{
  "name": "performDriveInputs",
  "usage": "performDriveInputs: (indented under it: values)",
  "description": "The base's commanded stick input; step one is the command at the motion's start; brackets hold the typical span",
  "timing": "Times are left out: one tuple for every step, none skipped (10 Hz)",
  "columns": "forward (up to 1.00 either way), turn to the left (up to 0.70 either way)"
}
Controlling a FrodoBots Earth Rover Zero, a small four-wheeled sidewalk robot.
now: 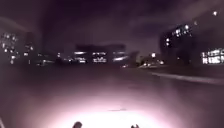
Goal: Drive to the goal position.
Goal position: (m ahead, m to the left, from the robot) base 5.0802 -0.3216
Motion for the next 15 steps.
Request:
performDriveInputs:
  values:
    - [1.00, 0.00]
    - [1.00, 0.00]
    - [1.00, 0.00]
    - [1.00, 0.00]
    - [1.00, 0.00]
    - [1.00, 0.00]
    - [1.00, 0.00]
    - [1.00, 0.00]
    - [1.00, 0.00]
    - [1.00, 0.00]
    - [1.00, 0.00]
    - [1.00, 0.00]
    - [1.00, 0.00]
    - [1.00, 0.00]
    - [1.00, 0.00]
